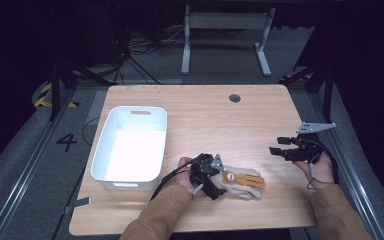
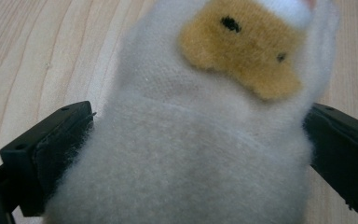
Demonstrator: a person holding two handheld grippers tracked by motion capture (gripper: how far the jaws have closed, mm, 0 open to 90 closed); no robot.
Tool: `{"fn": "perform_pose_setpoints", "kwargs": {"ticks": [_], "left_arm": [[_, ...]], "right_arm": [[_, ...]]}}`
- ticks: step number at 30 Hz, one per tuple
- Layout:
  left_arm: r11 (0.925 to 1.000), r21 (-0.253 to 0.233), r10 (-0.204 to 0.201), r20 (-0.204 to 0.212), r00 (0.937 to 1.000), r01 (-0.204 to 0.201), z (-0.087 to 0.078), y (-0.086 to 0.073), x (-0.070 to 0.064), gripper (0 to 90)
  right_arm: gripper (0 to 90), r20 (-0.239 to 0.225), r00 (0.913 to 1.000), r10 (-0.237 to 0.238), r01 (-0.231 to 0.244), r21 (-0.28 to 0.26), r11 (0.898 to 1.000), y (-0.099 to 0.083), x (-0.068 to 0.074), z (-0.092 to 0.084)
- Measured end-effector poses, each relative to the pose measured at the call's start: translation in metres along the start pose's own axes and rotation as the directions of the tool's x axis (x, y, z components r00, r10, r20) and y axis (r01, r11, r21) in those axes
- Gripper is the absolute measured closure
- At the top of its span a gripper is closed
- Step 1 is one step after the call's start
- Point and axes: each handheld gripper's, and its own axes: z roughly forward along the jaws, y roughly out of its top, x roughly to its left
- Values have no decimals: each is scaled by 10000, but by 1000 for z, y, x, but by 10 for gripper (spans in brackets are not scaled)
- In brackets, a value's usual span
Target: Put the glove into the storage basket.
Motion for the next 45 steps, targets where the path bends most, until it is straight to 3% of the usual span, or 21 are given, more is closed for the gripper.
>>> {"fn": "perform_pose_setpoints", "kwargs": {"ticks": [14,18,22,25,27,32,35,39,45], "left_arm": [[9991,327,278,9,9996,-278,-1,2,-5,40],[9972,468,569,192,9982,-578,-5,4,-7,142],[9971,630,420,143,9990,-428,-7,8,-10,247],[9962,806,334,19,9994,-334,-9,11,-14,428],[9947,964,364,30,9993,-366,-10,13,-16,502],[9934,1108,311,-59,9995,-302,-11,16,-20,626],[9935,1097,306,-113,9995,-292,-11,15,-20,656],[9955,944,39,159,9999,-54,-12,13,-17,656],[9944,1033,227,122,9997,-238,-12,14,-18,646]], "right_arm": [[386,-156,9999,-62,64,150,9999,0,2,2],[388,-182,9998,-52,54,151,9999,0,1,2],[389,-181,9998,-117,119,160,9998,0,2,2],[389,-184,9997,-132,135,170,9998,0,2,3],[389,-218,9997,-129,132,146,9998,0,3,3],[389,-203,9996,-186,189,159,9997,0,4,4],[389,-210,9996,-191,194,164,9997,0,4,4],[391,-215,9997,-138,140,122,9998,0,3,3],[395,-220,9997,-85,89,192,9998,-1,2,5]]}}
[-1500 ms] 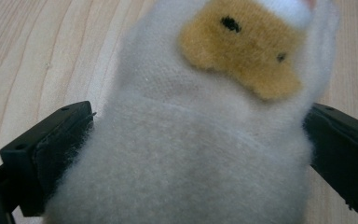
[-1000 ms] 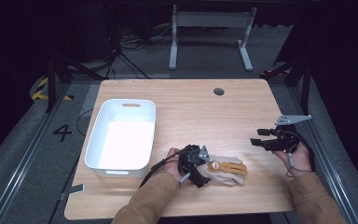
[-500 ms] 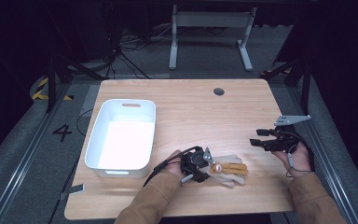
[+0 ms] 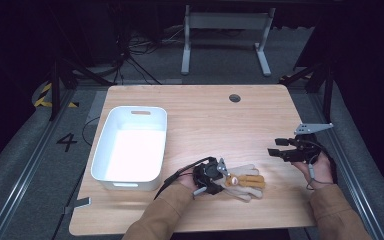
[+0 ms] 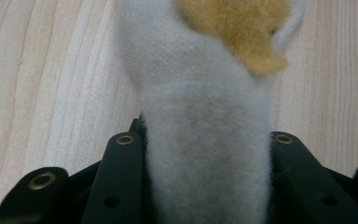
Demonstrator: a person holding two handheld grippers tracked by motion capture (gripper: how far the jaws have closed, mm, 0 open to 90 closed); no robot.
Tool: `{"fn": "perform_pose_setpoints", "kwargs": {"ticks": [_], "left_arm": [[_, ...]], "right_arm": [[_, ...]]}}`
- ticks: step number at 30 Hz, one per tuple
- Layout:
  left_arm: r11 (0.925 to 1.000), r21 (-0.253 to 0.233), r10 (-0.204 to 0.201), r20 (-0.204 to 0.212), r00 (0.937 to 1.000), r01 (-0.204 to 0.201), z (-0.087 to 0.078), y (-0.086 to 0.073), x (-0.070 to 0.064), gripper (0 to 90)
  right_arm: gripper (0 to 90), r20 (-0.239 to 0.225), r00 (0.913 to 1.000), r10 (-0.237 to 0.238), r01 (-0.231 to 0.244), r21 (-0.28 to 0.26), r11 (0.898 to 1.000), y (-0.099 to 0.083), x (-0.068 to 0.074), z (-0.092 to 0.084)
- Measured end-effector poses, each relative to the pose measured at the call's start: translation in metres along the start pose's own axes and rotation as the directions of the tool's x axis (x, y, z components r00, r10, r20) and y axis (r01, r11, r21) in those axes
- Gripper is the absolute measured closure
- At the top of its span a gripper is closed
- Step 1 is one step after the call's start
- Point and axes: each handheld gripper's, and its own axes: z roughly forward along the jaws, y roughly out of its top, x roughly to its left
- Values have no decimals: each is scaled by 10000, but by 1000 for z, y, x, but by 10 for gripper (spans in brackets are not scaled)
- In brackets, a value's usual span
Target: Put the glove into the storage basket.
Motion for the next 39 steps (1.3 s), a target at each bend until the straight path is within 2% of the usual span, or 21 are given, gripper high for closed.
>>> {"fn": "perform_pose_setpoints", "kwargs": {"ticks": [3,9,12,14,19,22,27,30,32,34,36,39], "left_arm": [[9995,65,-298,6,9996,298,0,1,1,661],[9986,-45,-532,-26,9986,531,-2,2,1,678],[9983,-105,-572,-53,9983,572,-5,3,2,686],[9968,-178,-779,-41,9969,779,-9,4,2,686],[9943,-365,-1010,-112,9948,1005,-18,5,4,685],[9905,-555,-1258,-4,9921,1256,-29,8,5,685],[9823,-568,-1755,533,9830,1785,-37,11,6,684],[9822,-509,-1788,441,9829,1809,-42,14,4,684],[9801,-633,-1856,422,9817,1880,-45,15,3,684],[9742,-803,-2081,407,9773,2108,-53,16,3,684],[9724,-869,-2144,349,9761,2167,-59,17,3,683],[9666,-942,-2368,289,9711,2385,-65,18,4,683]], "right_arm": [[396,2,10000,0,0,30,10000,-1,0,0],[396,39,10000,31,-31,-62,10000,-2,-2,-2],[396,36,10000,54,-53,-114,9999,-2,-2,-3],[396,45,10000,65,-65,-100,9999,-2,-3,-3],[395,106,9999,91,-89,-174,9998,-2,-3,-4],[395,120,9999,59,-56,-196,9998,-2,-4,-5],[395,114,9999,105,-102,-199,9997,-1,-4,-6],[395,108,9999,114,-112,-252,9996,0,-4,-7],[395,97,9999,138,-136,-280,9995,1,-5,-7],[395,90,9999,135,-133,-260,9996,1,-5,-7],[394,52,9998,180,-179,-257,9995,2,-6,-6],[388,33,9997,235,-234,-270,9994,3,-7,-4]]}}
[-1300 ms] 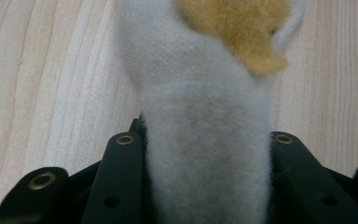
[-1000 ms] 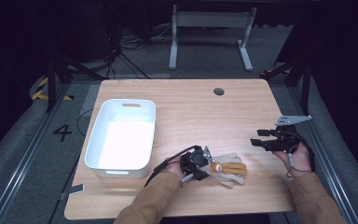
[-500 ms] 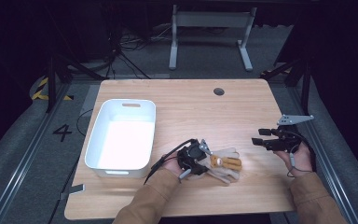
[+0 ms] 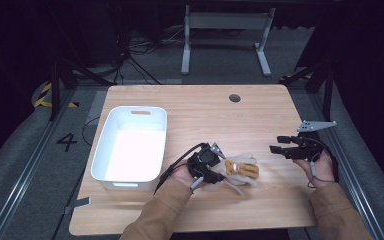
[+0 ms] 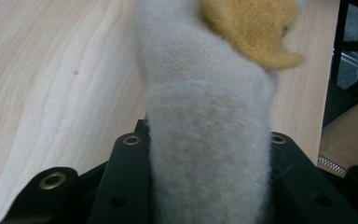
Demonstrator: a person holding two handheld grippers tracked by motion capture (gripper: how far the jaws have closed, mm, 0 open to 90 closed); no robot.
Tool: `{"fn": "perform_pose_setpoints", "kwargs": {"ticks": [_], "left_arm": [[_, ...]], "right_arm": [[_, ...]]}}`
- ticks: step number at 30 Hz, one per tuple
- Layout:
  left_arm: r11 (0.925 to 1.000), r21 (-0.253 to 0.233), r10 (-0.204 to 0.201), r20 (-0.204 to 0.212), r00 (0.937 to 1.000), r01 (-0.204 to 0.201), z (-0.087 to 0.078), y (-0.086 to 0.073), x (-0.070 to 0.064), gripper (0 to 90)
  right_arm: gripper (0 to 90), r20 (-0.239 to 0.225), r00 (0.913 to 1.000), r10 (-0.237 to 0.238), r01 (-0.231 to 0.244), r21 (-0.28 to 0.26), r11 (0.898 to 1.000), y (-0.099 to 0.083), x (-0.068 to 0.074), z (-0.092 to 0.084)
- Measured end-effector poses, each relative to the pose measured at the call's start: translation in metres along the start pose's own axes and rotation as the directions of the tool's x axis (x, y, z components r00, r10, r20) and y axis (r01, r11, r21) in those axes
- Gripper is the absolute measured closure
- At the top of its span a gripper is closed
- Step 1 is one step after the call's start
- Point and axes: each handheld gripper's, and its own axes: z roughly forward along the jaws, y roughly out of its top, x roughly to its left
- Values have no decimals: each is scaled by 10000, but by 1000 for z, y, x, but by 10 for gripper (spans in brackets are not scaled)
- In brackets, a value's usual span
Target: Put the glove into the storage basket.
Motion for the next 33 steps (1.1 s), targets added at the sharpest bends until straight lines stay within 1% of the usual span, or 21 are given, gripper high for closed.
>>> {"fn": "perform_pose_setpoints", "kwargs": {"ticks": [3,4,5,8,10,11,12,16,17,19,20,21,23,24,25,26,27,28,29,30,33], "left_arm": [[9995,-132,-274,-267,9993,271,-10,4,1,683],[9995,-132,-274,-267,9993,271,-10,4,1,683],[9986,-296,-453,-347,9984,443,-13,7,2,683],[9965,-523,-677,-340,9971,659,-18,8,4,683],[9947,-580,-870,-383,9955,847,-20,9,6,683],[9937,-605,-974,-459,9942,945,-21,9,7,683],[9928,-596,-1074,-519,9929,1043,-22,10,8,683],[9903,-596,-1293,-707,9891,1252,-25,11,12,683],[9891,-577,-1395,-780,9871,1352,-26,12,13,683],[9883,-557,-1467,-857,9855,1422,-29,13,16,683],[9883,-557,-1467,-857,9855,1422,-29,13,16,682],[9870,-620,-1537,-1001,9830,1480,-31,15,18,682],[9850,-691,-1652,-1095,9802,1583,-33,16,20,682],[9850,-691,-1652,-1095,9802,1583,-33,16,20,681],[9812,-791,-1846,-1218,9752,1759,-35,17,23,681],[9812,-791,-1846,-1218,9752,1759,-35,17,23,681],[9789,-810,-1972,-1341,9711,1876,-36,18,26,681],[9789,-810,-1972,-1341,9711,1876,-36,18,26,682],[9776,-814,-2046,-1511,9671,1941,-36,19,29,681],[9776,-814,-2046,-1511,9671,1941,-36,19,29,681],[9715,-964,-2301,-1614,9597,2167,-38,21,35,682]], "right_arm": [[391,53,9999,121,-122,124,9998,1,-2,5],[391,53,9999,121,-122,124,9998,1,-2,5],[394,85,9997,242,-244,185,9995,1,-4,6],[410,98,9999,116,-119,342,9993,2,-6,9],[418,-29,9996,268,-267,371,9990,2,-8,13],[419,58,9996,289,-292,464,9985,2,-8,14],[411,222,9994,274,-285,510,9983,2,-8,16],[382,236,9993,278,-290,539,9981,3,-9,19],[344,267,9996,117,-131,543,9984,4,-7,20],[286,19,10000,44,-45,557,9984,6,-7,22],[286,19,10000,44,-45,557,9984,6,-7,22],[234,-347,9994,8,20,781,9969,6,-6,25],[226,-411,9990,-152,188,895,9958,6,-4,27],[226,-411,9990,-152,188,895,9958,6,-4,27],[232,-254,9992,-303,327,1037,9941,7,-2,29],[232,-254,9992,-303,327,1037,9941,7,-2,29],[257,-128,9994,-336,348,1126,9930,7,-1,28],[257,-128,9994,-336,348,1126,9930,7,-1,28],[291,-64,9991,-407,412,1219,9917,7,-1,28],[301,-36,9990,-457,457,1235,9913,7,-2,28],[325,-17,9995,-309,309,1229,9919,6,-5,27]]}}
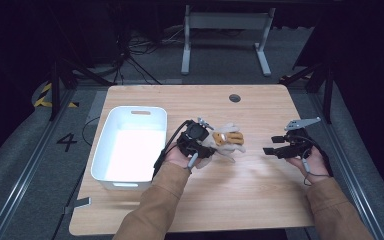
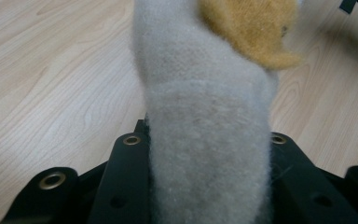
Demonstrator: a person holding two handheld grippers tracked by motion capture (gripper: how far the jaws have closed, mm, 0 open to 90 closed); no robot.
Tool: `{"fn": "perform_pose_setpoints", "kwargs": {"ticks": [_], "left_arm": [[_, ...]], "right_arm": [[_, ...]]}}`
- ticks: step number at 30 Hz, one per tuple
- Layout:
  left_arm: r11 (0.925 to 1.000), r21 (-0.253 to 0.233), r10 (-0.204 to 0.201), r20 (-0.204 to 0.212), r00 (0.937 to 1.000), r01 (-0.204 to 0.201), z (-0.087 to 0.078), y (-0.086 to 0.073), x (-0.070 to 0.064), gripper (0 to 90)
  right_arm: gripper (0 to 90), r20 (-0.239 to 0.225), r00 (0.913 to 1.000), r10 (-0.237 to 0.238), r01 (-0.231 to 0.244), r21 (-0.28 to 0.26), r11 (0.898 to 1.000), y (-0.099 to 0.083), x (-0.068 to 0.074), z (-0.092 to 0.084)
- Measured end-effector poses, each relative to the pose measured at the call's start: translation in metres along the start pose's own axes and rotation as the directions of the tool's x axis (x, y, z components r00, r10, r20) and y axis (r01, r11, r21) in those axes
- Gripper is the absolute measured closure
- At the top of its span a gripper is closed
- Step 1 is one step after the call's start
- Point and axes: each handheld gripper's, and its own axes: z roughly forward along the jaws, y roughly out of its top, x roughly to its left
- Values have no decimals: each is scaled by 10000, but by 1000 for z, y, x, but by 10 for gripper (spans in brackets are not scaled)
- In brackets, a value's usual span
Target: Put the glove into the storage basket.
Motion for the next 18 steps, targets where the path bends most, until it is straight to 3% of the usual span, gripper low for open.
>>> {"fn": "perform_pose_setpoints", "kwargs": {"ticks": [6,18], "left_arm": [[9998,-32,-208,-183,9996,208,-2,7,5,682],[9960,676,-529,-794,9954,583,-16,27,13,682]], "right_arm": [[339,-12,10000,98,-98,20,10000,0,0,-1],[386,-233,9991,368,-362,272,9990,-3,-6,0]]}}
